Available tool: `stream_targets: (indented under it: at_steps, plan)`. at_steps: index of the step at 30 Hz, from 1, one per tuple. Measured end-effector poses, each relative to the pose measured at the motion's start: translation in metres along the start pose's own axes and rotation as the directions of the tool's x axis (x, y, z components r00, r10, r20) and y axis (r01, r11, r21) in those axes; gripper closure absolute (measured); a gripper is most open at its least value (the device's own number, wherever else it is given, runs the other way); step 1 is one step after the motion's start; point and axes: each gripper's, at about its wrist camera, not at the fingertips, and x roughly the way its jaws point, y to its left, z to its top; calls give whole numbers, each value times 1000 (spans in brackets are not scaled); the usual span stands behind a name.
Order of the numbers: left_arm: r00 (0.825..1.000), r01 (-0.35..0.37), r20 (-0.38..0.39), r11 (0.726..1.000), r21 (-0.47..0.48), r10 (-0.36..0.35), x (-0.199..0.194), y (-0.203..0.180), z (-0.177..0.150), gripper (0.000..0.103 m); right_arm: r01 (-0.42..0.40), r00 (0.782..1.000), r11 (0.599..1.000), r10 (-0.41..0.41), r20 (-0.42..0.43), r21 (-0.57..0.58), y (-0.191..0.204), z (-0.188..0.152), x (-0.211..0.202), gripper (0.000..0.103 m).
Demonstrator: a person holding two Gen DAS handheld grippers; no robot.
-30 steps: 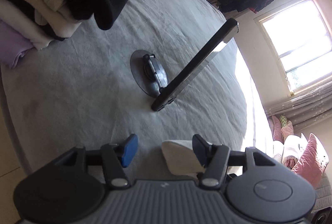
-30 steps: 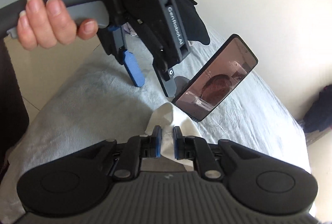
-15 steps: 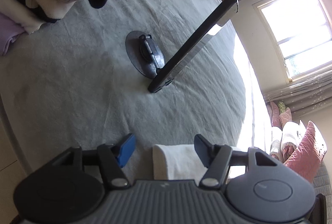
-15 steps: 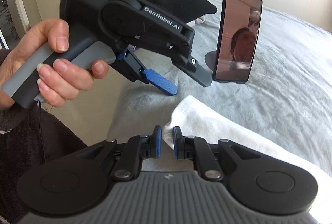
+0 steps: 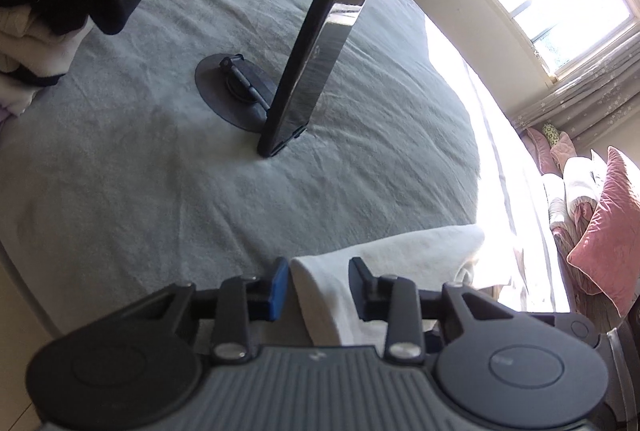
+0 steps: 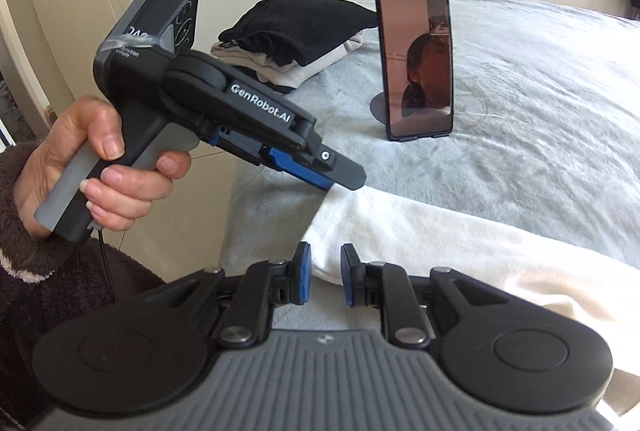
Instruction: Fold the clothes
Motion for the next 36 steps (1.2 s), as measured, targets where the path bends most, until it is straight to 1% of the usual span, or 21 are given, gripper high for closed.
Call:
stream_targets:
  at_steps: [1,2,3,4,7,10,12,14,16,20,22,23,25,27,28,30,32,33,34,35,36]
  plan:
    - [1000,-14,-2,1000,18,14,1,-3,-1,83,23,1000,1000,-23,10,17,-9,-2,-4,79]
    - [999,-33,0,999,33,33,2,-5,-2,93,56,998,998,-57,21,38,-18,-3,-9,74]
    - [998,-58,14,997,57,58,2,-8,-3,96,93,995,994,-95,31,60,-29,-5,-16,70]
    - [996,-84,27,993,81,82,3,-12,-5,100,130,990,988,-133,41,84,-39,-7,-23,69]
    - [984,-156,106,974,163,140,-2,-27,-6,102,240,967,958,-251,53,159,-72,-13,-40,69]
    - [950,-254,243,937,241,195,-10,-47,-1,102,346,930,910,-365,46,229,-108,-21,-48,69]
    - [922,-298,324,923,244,212,-16,-55,6,102,412,898,869,-438,36,275,-131,-27,-53,69]
    - [895,-336,379,912,233,233,-17,-62,14,102,474,864,826,-503,20,304,-152,-32,-57,68]
    - [874,-373,414,897,238,254,-13,-70,18,102,533,829,789,-560,0,304,-167,-35,-59,68]
    - [828,-462,463,851,248,315,-3,-87,24,101,606,779,730,-625,-52,315,-191,-36,-51,68]
    - [814,-507,458,820,264,356,4,-93,25,101,645,751,695,-654,-93,318,-200,-40,-38,68]
    - [812,-522,448,809,269,375,7,-95,26,101,652,744,682,-659,-105,331,-203,-43,-31,68]
    - [812,-528,436,806,268,387,9,-97,27,101,643,748,667,-653,-120,377,-208,-48,-15,68]
    - [810,-531,436,806,262,391,10,-97,28,100,638,743,664,-663,-88,390,-200,-49,0,67]
    - [795,-554,447,790,262,409,11,-99,28,97,642,738,669,-671,-68,374,-190,-44,9,67]
    - [763,-601,470,756,261,444,13,-101,26,95,648,733,680,-680,-37,342,-173,-33,27,68]
    - [727,-644,500,720,258,472,14,-104,24,90,636,744,700,-668,-14,325,-162,-22,41,68]
    - [730,-638,501,726,256,465,12,-104,23,86,642,739,700,-673,-10,312,-157,-16,48,70]
    - [737,-628,501,736,255,455,11,-104,22,84,625,754,721,-657,8,298,-153,-10,51,70]
    - [759,-596,491,760,259,427,8,-105,21,84,594,779,753,-626,32,284,-150,-6,52,70]
    - [783,-561,479,784,265,398,6,-105,20,84,571,793,768,-608,50,290,-148,-2,51,71]
